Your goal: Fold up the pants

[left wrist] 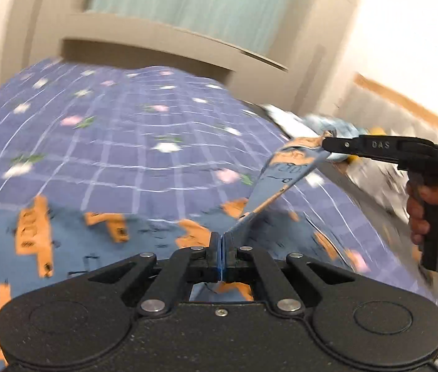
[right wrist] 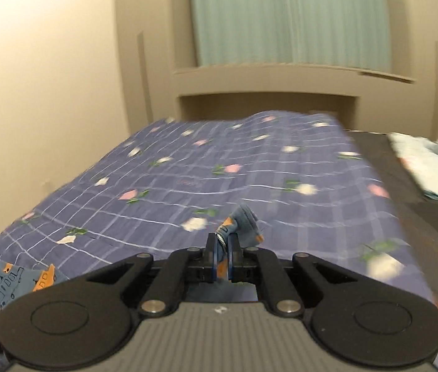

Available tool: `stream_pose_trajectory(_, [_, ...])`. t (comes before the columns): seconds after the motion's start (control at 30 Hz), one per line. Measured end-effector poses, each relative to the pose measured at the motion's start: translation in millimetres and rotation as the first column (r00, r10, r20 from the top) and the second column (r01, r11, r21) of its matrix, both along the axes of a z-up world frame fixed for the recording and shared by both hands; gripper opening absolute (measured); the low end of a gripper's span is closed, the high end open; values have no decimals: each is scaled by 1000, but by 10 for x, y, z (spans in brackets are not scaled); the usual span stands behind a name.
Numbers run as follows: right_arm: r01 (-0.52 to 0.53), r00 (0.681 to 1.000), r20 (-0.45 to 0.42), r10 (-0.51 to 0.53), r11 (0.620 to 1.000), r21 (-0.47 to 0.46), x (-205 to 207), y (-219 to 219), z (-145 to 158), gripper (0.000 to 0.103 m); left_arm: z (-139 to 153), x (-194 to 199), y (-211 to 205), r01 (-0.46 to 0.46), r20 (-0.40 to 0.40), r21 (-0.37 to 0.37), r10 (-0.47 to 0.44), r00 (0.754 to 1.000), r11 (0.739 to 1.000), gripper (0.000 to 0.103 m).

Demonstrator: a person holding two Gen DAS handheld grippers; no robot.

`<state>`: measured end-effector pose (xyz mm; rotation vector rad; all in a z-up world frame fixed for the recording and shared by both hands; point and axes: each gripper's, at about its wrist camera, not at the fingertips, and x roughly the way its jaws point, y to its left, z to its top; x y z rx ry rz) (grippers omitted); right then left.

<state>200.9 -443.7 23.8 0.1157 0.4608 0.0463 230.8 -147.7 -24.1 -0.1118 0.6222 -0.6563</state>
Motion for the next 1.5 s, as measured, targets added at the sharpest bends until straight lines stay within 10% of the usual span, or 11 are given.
stream_pose_trajectory(0.4, [106, 979, -185, -79, 985, 140, -794, -379, -967, 8, -372, -299, -374, 113, -21, 241, -111, 994, 964, 0])
stream_pose_trajectory(0.7, [106, 984, -161, -81, 981, 159, -683, -738, -839, 46, -386, -314, -390, 91, -24, 266, -87, 996, 960, 0])
stream_pose_trajectory(0.9, [51, 978, -210, -10, 980, 190, -119, -868, -928, 44, -398, -312, -420, 72, -38, 266, -64, 997, 961, 0])
stream_pose_trajectory(1.0, [53, 968, -253, -5, 982, 183, 39, -848, -1027, 16, -379, -313, -426, 69, -38, 264, -61, 997, 962, 0])
stream_pose_trajectory(1.13, [42, 980, -199, -15, 991, 131, -37, -835, -888, 4, -295, -357, -426, 77, -19, 249, -74, 997, 965, 0])
stream_pose_trajectory(1.33, [29, 974, -226, -17, 998, 49, 47, -777, -872, 5, -398, -388, -573, 125, -39, 289, -118, 992, 949, 0])
stream_pose_trajectory(1.5, [62, 975, -215, -55, 998, 25, -48, -742, -843, 15, -379, -368, -452, 88, -72, 231, -73, 995, 969, 38])
